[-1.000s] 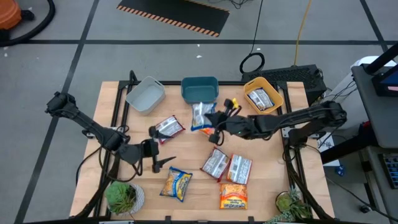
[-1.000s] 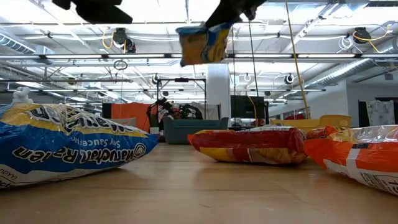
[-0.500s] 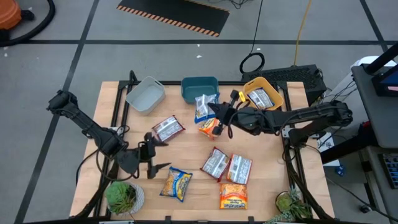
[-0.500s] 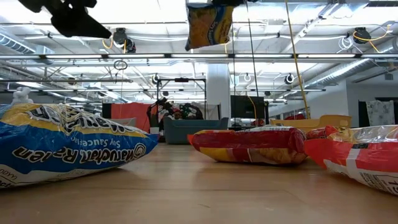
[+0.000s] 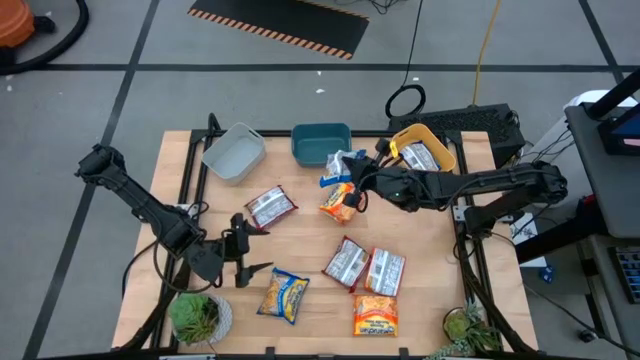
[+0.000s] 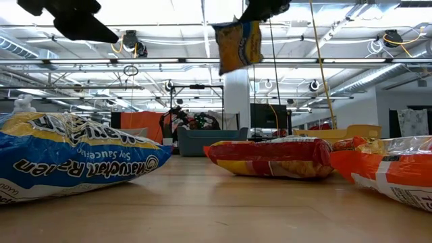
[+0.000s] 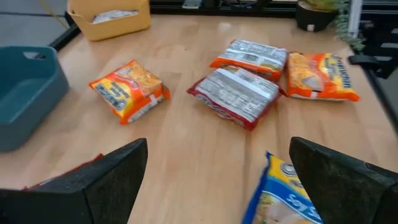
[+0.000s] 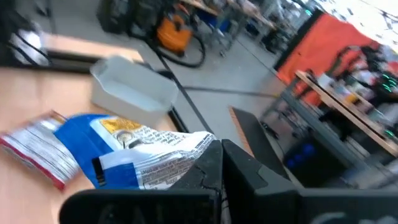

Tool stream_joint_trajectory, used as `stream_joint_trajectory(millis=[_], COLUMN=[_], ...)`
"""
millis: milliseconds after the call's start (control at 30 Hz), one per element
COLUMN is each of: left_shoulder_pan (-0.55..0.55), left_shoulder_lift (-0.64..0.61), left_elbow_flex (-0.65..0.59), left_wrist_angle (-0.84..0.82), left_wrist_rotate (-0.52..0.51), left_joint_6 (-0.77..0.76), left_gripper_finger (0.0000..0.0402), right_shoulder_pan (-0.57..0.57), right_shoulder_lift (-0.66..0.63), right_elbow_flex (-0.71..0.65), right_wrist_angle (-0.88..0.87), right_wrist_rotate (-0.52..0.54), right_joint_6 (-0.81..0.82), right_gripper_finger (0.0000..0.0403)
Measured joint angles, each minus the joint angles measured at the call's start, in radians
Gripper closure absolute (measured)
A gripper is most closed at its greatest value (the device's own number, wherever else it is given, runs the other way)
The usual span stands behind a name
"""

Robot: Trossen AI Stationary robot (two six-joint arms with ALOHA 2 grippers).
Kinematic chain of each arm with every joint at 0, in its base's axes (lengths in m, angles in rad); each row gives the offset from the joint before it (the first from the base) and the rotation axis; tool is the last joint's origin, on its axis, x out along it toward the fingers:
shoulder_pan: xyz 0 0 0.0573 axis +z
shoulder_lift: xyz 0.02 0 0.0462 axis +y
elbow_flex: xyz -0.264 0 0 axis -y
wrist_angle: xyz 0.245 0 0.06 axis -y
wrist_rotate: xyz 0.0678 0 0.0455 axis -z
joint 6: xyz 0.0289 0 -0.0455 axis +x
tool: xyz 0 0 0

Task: Sort Maruchan noodles
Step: Put the top blue noodle pack into the yellow bin

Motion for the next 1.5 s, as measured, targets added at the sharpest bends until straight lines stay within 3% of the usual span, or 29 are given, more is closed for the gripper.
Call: stream_joint_trajectory(millis=[267, 433, 533, 767, 1133, 1500], left_shoulder_pan=[0.073, 0.106, 0.111, 0.111, 0.110, 0.110], left_shoulder_lift=[0.000, 0.000, 0.000, 0.000, 0.000, 0.000], left_elbow_flex=[0.000, 0.000, 0.000, 0.000, 0.000, 0.000], left_wrist_angle=[0.006, 0.006, 0.006, 0.008, 0.007, 0.007], left_wrist_rotate=[-0.001, -0.001, -0.001, -0.001, 0.000, 0.001], left_joint_6=[0.115, 0.127, 0.130, 0.128, 0.111, 0.103], left_gripper_finger=[0.0007, 0.0007, 0.0007, 0.0007, 0.0007, 0.0007], right_shoulder_pan=[0.040, 0.060, 0.059, -0.004, -0.162, -0.308], right_shoulder_lift=[0.000, 0.000, 0.000, 0.000, 0.000, 0.000], right_elbow_flex=[0.000, 0.000, 0.000, 0.000, 0.000, -0.132], right_wrist_angle=[-0.263, -0.408, -0.491, -0.701, -1.074, -1.064], right_wrist_rotate=[0.169, 0.337, 0.386, 0.390, 0.385, 0.382], right_joint_6=[0.120, 0.181, 0.251, 0.434, 0.871, 1.027], right_gripper_finger=[0.0403, 0.0403, 0.0403, 0.0403, 0.0403, 0.0403])
